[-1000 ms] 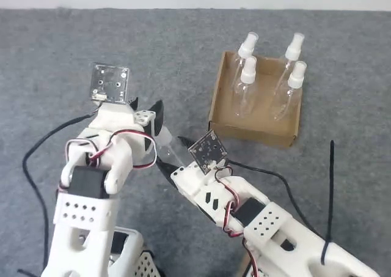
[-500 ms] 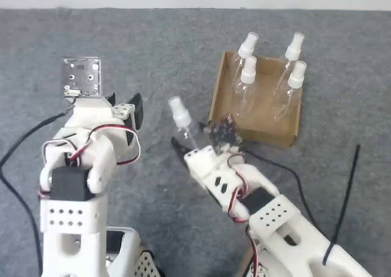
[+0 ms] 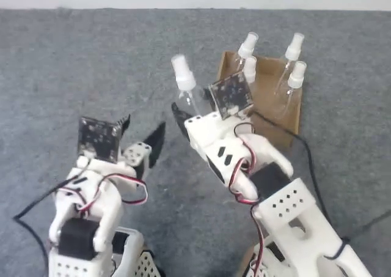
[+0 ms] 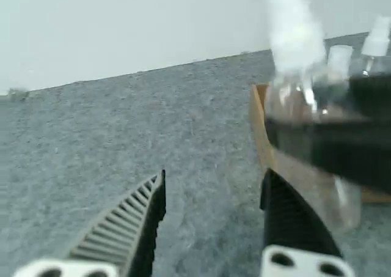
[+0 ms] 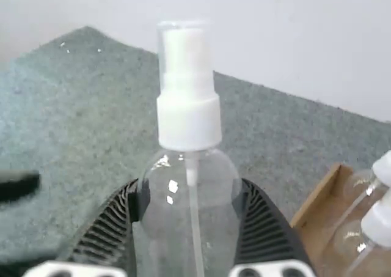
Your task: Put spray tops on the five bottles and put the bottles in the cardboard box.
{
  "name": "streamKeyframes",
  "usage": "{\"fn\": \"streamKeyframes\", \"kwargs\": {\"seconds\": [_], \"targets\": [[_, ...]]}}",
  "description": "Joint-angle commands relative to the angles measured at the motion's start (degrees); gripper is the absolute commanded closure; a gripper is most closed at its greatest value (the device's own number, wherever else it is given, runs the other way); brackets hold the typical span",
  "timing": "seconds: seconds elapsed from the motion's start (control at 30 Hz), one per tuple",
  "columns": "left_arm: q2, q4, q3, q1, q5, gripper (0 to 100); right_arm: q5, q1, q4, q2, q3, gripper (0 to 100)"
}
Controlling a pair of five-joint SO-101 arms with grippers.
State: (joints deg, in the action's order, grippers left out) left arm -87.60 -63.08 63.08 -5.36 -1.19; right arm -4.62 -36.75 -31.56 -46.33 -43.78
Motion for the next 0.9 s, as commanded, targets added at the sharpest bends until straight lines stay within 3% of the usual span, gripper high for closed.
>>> {"fn": "streamKeyframes", "kwargs": {"seconds": [0.0,0.3,0.4,0.57,0.77,0.87], "targets": [[-4.1,1.7,2.6,-3.3,0.8,74,-0.2,0.8,-2.6,4.3,10.8,99.3],[-10.3,2.5,8.8,-9.8,0.8,70,-0.6,0.4,-2.9,18.8,21.2,99.3],[-9.6,5.7,11.5,-9.7,0.8,69,-0.3,-0.7,-4.0,17.9,21.5,99.3],[-7.4,9.9,13.7,-9.7,0.8,69,-0.3,-5.6,-14.1,13.8,21.5,99.3],[-5.5,10.2,13.7,-9.7,0.9,69,0.1,-7.6,-21.6,7.6,21.5,99.3],[-5.5,10.2,13.8,-9.7,0.9,69,4.0,-7.6,-24.8,4.5,21.5,99.3]]}}
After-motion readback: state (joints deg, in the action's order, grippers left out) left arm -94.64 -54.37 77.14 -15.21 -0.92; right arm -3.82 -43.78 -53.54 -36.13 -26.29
